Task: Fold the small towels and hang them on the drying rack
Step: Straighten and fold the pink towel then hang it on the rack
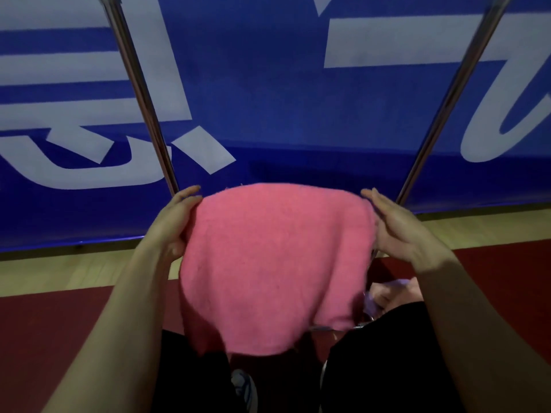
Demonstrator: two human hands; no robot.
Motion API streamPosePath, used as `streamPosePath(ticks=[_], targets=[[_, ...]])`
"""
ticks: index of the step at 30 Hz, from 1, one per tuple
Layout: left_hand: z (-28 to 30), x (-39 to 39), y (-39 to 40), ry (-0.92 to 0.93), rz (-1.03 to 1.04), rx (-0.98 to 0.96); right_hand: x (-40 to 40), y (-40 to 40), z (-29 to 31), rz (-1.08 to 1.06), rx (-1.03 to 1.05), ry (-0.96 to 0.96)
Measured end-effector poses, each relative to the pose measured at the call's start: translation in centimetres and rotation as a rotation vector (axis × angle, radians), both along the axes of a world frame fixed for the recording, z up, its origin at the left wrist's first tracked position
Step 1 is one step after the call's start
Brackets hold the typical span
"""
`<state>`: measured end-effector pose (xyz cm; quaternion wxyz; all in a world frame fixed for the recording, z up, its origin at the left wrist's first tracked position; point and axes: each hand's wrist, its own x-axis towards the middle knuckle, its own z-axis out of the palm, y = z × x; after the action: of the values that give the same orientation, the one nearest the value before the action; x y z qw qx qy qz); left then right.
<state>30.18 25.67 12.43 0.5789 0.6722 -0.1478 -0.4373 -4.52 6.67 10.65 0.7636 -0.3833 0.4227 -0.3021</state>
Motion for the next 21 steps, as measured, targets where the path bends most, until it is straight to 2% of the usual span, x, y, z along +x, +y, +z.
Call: streamPosePath(ticks=[1,3,6,9,12,14,17,21], targets=[[-0.1,-0.2,-0.1,0.073,-0.082,0.086,0.1,0.5,-0.1,0.099,-0.017,0.13],[-0.5,-0.8,0.2,0.101,-0.317,0.19,0.5,1.2,-0.4,0.226,-0.097,0.291],[-0.6,-0.7,0.8,0.014,-0.407,0.155,0.6,0.8,-0.4,0.104,-0.158,0.241],[-0.3,-0.4,1.1,-0.042,-0.267,0.036,0.1,0.2,-0.3,-0.052,-0.169,0.164],[-0.4,-0.3,0.9,-0.116,-0.079,-0.019,-0.3,0.5,-0.2,-0.098,-0.224,0.214],[-0.7,-0.3,0.8,-0.238,-0.017,0.038,-0.5,0.6,-0.2,-0.107,-0.317,0.29],[-1.5,0.0,0.5,-0.576,0.037,0.185,-0.5,0.8,-0.3,-0.103,-0.479,0.404],[-2.1,0.4,0.2,-0.656,0.029,0.237,-0.3,0.6,-0.9,-0.03,-0.541,0.508]])
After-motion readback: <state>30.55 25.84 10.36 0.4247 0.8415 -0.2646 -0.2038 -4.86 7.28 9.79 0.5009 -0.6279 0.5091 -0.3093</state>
